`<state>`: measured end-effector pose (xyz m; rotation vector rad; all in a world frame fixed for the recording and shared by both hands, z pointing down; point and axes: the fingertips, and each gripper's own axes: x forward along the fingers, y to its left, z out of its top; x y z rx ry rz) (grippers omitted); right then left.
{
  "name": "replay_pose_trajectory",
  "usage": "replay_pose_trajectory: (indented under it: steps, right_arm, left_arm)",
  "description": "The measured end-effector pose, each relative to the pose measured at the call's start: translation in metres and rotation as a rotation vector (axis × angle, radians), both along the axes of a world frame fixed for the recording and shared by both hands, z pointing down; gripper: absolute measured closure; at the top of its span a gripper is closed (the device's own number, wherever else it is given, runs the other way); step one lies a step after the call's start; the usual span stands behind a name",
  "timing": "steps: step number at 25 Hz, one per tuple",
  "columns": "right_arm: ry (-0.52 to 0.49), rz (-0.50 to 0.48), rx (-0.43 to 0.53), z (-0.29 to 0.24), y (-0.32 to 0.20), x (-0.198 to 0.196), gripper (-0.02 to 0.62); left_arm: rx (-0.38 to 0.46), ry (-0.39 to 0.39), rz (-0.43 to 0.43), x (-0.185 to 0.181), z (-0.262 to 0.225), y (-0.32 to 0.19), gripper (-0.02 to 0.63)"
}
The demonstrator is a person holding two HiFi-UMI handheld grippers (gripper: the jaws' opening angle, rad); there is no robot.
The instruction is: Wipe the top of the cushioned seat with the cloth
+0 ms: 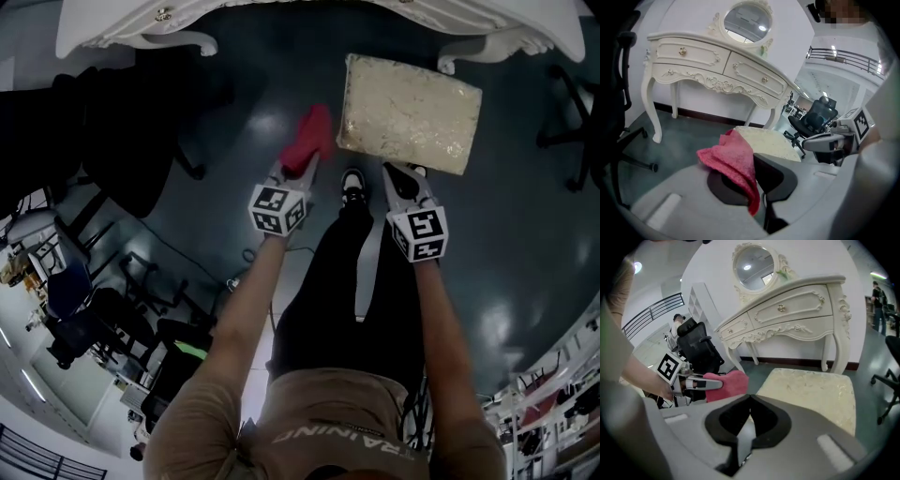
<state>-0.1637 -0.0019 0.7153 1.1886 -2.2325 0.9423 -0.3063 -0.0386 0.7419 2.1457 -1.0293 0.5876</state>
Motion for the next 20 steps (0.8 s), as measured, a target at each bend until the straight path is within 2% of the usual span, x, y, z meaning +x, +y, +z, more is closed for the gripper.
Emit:
replay_pose_trajectory:
  steps: [4, 10, 20]
  right_arm:
    - [-0.014, -0.022, -0.014, 0.013, 0.005, -0.023, 0.594]
    - [-0.026, -0.019, -0.043, 0.032, 0.014, -0.037, 0.594]
    - [-0.012, 0.039, -0.065, 0.039, 0.019, 0.003, 0.594]
  left_arm:
    - [-0.011, -0.030, -0.009, -0.007, 0.020, 0.000, 0.568]
    - [-0.028, -0.062, 0.039, 0.009, 0.060, 0.007, 0.568]
    - [-0.062, -0.041, 0.128, 0.074, 0.081, 0.020, 0.568]
